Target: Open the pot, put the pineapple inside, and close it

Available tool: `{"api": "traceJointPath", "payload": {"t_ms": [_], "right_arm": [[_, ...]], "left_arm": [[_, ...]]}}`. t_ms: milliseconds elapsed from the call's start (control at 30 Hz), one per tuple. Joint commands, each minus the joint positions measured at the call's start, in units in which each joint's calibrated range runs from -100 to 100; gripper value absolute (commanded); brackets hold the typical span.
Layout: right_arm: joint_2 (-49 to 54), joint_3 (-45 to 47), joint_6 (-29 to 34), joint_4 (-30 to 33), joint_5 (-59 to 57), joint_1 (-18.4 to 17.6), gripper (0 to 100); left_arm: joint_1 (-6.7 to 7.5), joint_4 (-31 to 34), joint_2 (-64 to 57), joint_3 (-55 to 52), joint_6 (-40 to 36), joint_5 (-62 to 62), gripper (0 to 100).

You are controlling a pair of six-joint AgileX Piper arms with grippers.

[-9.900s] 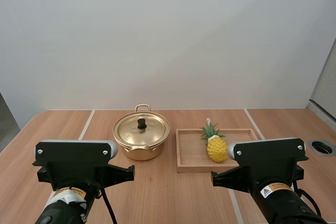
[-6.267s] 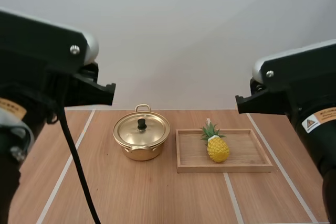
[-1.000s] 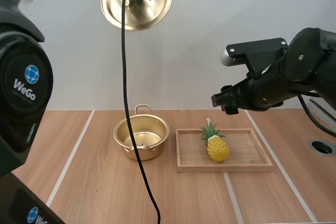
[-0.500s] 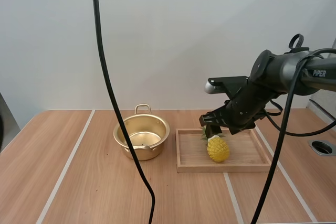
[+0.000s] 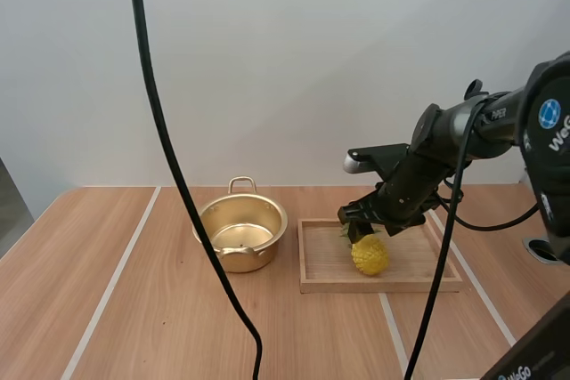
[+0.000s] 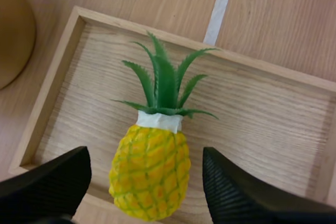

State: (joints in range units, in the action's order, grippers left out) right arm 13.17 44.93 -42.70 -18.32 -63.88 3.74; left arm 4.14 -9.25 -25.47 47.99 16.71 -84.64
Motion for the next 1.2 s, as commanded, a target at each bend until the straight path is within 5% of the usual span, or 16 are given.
{"api": "traceJointPath", "payload": {"t_ms": [0, 500, 600, 633, 933, 1167], "right_arm": [[-1.9, -0.5, -0.9, 0.0, 1.4, 0.2, 100], [-9.0, -0.6, -9.8, -5.3, 2.5, 0.2, 97], [-9.0, -0.6, -8.3, -4.8, 2.4, 0.2, 17], [-9.0, -0.6, -7.2, -4.2, 2.4, 0.2, 0], [-7.5, -2.0, -5.8, -2.4, 1.7, 0.2, 0], [0.7, -9.7, -5.8, -8.7, 1.4, 0.2, 0]], "left_arm": [[0.22, -0.9, -0.6, 0.4, -0.6, 1.9, 0], [0.22, -1.3, -0.8, 0.4, -0.6, 1.1, 0], [0.22, -1.3, -0.8, 0.4, -0.6, 1.1, 0], [0.22, -1.3, -0.8, 0.4, -0.6, 1.1, 0], [0.22, -1.3, -0.8, 0.4, -0.6, 1.1, 0], [0.22, -1.3, -1.2, 0.4, -0.7, 1.5, 0]]}}
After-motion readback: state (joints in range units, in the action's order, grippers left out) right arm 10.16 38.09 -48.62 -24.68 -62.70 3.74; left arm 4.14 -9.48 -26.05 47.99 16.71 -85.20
